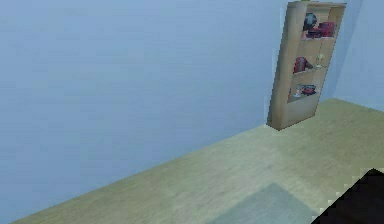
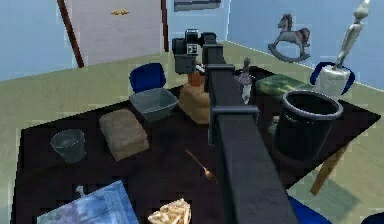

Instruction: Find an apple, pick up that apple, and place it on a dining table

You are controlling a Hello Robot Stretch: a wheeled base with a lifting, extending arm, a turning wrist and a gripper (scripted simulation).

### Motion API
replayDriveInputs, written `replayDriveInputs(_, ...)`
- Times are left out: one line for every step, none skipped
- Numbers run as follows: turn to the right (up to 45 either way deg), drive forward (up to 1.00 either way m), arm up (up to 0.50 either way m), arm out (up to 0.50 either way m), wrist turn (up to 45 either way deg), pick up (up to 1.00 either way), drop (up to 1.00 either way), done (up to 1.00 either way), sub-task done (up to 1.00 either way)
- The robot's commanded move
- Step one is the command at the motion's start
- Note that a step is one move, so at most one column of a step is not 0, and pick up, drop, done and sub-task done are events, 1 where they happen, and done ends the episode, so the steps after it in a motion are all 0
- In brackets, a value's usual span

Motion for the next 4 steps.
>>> replayDriveInputs(0.0, 0.00, -0.32, 0.00, 0.0, 0.00, 0.00, 0.00, 0.00)
replayDriveInputs(0.0, 0.00, 0.00, 0.00, 0.0, 0.00, 1.00, 0.00, 0.00)
replayDriveInputs(0.0, 0.00, 0.00, -0.10, 0.0, 0.00, 0.00, 0.00, 0.00)
replayDriveInputs(0.0, 0.00, 0.00, 0.00, 0.0, 0.00, 0.00, 1.00, 0.00)
